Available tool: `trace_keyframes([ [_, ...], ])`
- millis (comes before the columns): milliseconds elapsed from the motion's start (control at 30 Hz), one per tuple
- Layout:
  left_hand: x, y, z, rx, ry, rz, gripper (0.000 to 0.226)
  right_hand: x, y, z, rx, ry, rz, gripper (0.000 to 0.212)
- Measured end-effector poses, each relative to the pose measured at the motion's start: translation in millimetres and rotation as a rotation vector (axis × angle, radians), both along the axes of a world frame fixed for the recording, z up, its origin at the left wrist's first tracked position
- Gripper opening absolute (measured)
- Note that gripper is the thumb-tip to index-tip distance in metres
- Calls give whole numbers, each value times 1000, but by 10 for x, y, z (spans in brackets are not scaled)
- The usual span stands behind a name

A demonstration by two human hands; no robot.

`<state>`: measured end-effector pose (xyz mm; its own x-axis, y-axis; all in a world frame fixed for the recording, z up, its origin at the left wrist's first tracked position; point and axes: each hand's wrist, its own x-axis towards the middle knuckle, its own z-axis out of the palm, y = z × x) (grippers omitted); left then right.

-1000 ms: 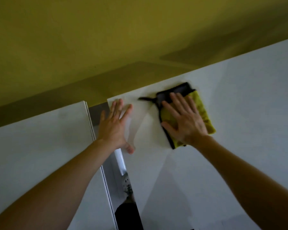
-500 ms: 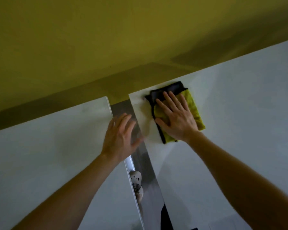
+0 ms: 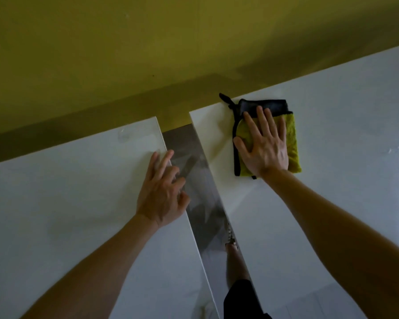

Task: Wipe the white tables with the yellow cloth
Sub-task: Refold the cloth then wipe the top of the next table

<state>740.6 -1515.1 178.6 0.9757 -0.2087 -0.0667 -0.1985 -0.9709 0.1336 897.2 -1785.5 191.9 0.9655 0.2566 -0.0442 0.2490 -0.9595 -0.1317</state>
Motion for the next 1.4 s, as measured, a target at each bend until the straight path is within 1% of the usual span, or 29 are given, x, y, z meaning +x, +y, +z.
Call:
trace_keyframes([
  [100,0,-9,8,5,14,3,34,-25,12,4,-8,9,19,79],
  [267,-36,-41,17,4,13,-10,41,-73,78,11,-50,15,179,78],
  [400,13,-13,-1,4,24,-31,37,160,430,34,-42,15,68,79],
  [467,30,6,-11,20,32,-36,37,216,598,16,-41,8,78,79],
  [567,31,-7,-15,22,43,-38,35,228,764,-1,-56,19,169,78],
  [633,4,-14,-44,-24,11,-14,34,131,757,36,-64,42,273,77],
  [667,-19,-12,-62,-59,-16,30,36,32,695,53,-68,62,339,77],
  [700,-47,-11,-80,-88,-46,103,44,-97,584,54,-73,74,401,77],
  [767,-61,-14,-114,-103,-89,274,69,-264,269,49,-87,82,480,76],
  [800,-57,-30,-116,-91,-78,327,80,-244,136,54,-89,87,473,77],
  [833,-53,-46,-110,-70,-53,342,89,-166,78,60,-92,88,421,77],
  [933,-34,-58,-130,2,-4,315,98,197,397,73,-81,68,140,76],
  [967,-31,-56,-133,13,1,310,99,298,607,63,-65,62,111,75],
  [1033,-45,-41,-157,18,-6,313,100,357,970,36,-56,54,179,69],
  [1100,-51,-30,-166,35,-5,321,98,293,1068,13,-52,41,260,64],
  [1200,-64,-24,-170,25,-30,320,95,-76,717,53,-50,80,294,63],
  [1300,-61,-39,-164,7,-53,315,96,-570,317,92,-70,98,308,65],
  [1333,-55,-38,-160,14,-51,313,97,-577,312,99,-74,107,301,66],
  [1400,-40,-42,-153,45,-28,307,96,-334,548,106,-71,108,252,67],
])
